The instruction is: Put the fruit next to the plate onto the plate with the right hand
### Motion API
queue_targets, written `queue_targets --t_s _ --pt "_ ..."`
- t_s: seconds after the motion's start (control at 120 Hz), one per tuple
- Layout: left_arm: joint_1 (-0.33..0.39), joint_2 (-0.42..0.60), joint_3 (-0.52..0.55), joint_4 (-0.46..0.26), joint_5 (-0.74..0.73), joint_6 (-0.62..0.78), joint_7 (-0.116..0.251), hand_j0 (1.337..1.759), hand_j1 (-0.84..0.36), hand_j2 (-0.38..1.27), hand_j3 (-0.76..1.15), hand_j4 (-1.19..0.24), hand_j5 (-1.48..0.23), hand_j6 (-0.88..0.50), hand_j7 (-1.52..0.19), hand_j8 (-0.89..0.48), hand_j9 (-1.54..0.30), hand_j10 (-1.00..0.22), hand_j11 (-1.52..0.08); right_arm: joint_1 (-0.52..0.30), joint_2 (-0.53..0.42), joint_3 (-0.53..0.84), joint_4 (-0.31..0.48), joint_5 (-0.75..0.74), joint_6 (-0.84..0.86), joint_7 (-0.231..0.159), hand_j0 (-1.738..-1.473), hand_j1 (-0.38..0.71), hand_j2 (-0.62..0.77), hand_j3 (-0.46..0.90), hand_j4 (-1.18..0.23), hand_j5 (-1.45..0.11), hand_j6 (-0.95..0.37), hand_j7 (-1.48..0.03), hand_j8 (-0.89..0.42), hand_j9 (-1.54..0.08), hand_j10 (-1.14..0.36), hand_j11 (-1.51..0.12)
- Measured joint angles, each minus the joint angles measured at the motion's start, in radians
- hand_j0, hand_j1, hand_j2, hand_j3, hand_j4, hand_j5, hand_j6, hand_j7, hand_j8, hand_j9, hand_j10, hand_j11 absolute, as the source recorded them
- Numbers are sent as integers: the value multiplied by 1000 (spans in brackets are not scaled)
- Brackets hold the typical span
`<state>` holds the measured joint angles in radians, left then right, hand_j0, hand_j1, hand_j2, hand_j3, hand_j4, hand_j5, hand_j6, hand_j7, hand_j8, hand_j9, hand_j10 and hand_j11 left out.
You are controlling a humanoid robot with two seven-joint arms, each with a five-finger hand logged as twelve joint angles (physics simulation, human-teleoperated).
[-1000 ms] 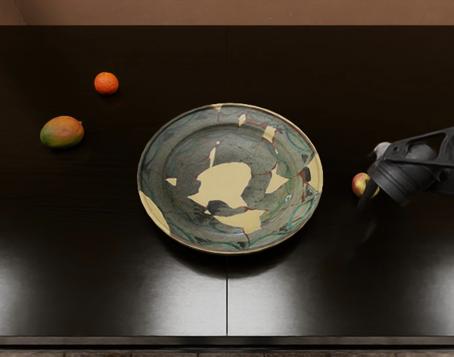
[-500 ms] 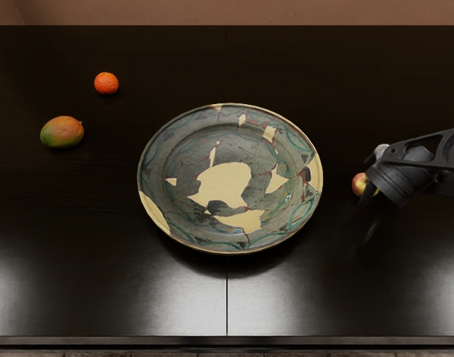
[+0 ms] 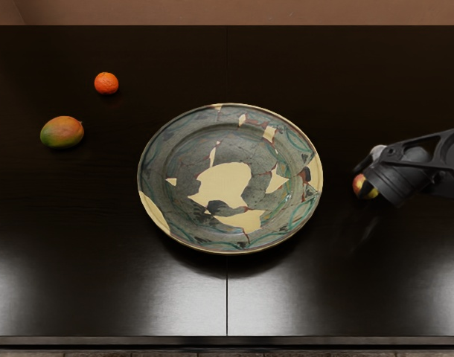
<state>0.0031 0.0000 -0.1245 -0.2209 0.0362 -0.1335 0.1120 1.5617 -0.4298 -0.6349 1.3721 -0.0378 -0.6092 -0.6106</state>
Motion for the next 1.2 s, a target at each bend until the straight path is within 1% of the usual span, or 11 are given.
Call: queue_targets --t_s 0.075,0.167,0.325,0.458,0.575,0.65,0.75,0.992,1.125,1.167,1.2 --pt "0 0 0 0 0 0 0 1658 349 0 0 0 0 0 0 0 0 0 0 -6 -6 6 0 -2 0 0 -1650 300 177 -1 -655 -859 -447 -855 -388 -870 -541 -863" --pt "0 0 0 0 0 0 0 1658 349 0 0 0 0 0 0 0 0 0 0 -28 -38 57 0 -2 -1 0 -1651 293 385 0 -732 -962 -523 -956 -448 -978 -641 -975" --pt "0 0 0 0 0 0 0 1658 349 0 0 0 0 0 0 0 0 0 0 -84 -163 189 1 -4 2 1 -1653 319 491 1 -783 -1100 -489 -1052 -401 -1092 -650 -1094" --pt "0 0 0 0 0 0 0 1658 349 0 0 0 0 0 0 0 0 0 0 -233 -330 513 0 -22 190 0 -1654 376 562 1 -809 -1150 -432 -1092 -355 -1123 -596 -1139" --pt "0 0 0 0 0 0 0 1658 349 0 0 0 0 0 0 0 0 0 0 -373 -372 829 1 -16 484 0 -1654 383 568 0 -820 -1180 -417 -1110 -338 -1136 -582 -1160" --pt "0 0 0 0 0 0 0 1658 349 0 0 0 0 0 0 0 0 0 0 -423 -352 959 1 -4 639 0 -1654 388 572 0 -824 -1194 -412 -1118 -335 -1140 -580 -1168" --pt "0 0 0 0 0 0 0 1658 349 0 0 0 0 0 0 0 0 0 0 -452 -282 1037 -2 2 742 -1 -1654 377 556 1 -826 -1209 -413 -1124 -337 -1147 -579 -1176" --pt "0 0 0 0 0 0 0 1658 349 0 0 0 0 0 0 0 0 0 0 -468 -119 1070 -86 -35 799 -1 -1655 323 464 1 -829 -1227 -427 -1131 -354 -1164 -604 -1187" --pt "0 0 0 0 0 0 0 1658 349 0 0 0 0 0 0 0 0 0 0 -471 -27 1070 -170 -94 803 -1 -1656 331 504 1 -834 -1222 -413 -1133 -350 -1165 -608 -1174" --pt "0 0 0 0 0 0 0 1658 349 0 0 0 0 0 0 0 0 0 0 -473 -11 1073 -185 -104 799 -1 -1656 321 463 0 -795 -1158 -413 -1078 -363 -1109 -596 -1113" --pt "0 0 0 0 0 0 0 1658 349 0 0 0 0 0 0 0 0 0 0 -475 -2 1075 -196 -109 792 -1 -1656 244 389 0 -695 -1010 -371 -941 -328 -968 -526 -971"
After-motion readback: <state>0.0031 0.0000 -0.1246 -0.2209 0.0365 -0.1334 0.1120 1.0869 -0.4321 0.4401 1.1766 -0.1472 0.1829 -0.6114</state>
